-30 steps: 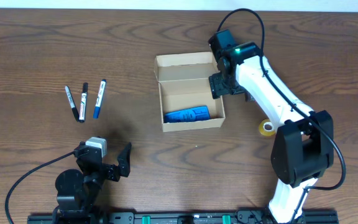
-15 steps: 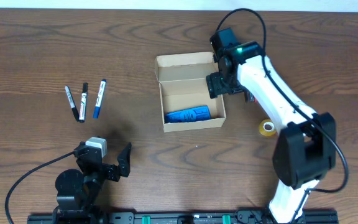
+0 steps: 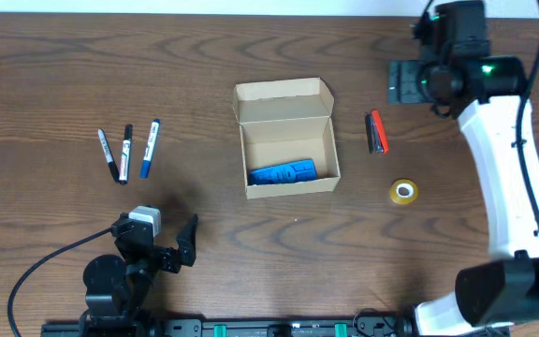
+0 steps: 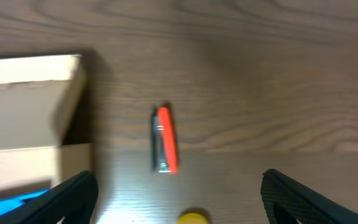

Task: Pack container
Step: 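Move the right gripper over the red stapler and grasp it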

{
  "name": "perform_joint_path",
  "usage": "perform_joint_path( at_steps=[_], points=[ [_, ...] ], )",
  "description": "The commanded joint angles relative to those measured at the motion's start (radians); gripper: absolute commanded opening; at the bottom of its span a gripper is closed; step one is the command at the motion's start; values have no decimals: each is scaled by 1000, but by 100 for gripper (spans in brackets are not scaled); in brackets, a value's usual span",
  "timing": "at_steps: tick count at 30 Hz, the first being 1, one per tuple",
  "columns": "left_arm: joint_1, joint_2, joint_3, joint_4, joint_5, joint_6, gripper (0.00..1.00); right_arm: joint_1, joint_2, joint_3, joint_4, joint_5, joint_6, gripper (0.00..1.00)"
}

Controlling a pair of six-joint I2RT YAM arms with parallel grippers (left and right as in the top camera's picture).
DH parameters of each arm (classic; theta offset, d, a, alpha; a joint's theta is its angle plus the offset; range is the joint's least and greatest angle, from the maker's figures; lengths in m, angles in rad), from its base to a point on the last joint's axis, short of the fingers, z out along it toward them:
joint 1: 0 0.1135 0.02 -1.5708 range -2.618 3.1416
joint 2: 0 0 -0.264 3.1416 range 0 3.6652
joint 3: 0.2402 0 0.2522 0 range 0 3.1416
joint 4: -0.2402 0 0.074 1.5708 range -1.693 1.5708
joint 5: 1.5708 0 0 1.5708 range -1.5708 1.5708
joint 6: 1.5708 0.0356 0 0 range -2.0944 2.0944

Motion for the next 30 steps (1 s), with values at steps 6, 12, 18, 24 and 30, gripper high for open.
perform_joint_path(
  at_steps=[6,12,18,24,30],
  points=[
    [-3,-7,-20,-1,-3,-11,95,-44,122,-3,32,-63,-74,88],
    [-3,-7,-20,-1,-3,-11,95,-40,253,-3,40,-109,-92,87],
    [-3,-7,-20,-1,-3,-11,95,-39,330,-3,61,-187,-103,86],
    [-3,-7,-20,-1,-3,-11,95,-30,390,-3,59,-200,-119,86],
    [-3,-7,-20,-1,-3,-11,95,-20,447,-4,55,-200,-119,85]
  ],
)
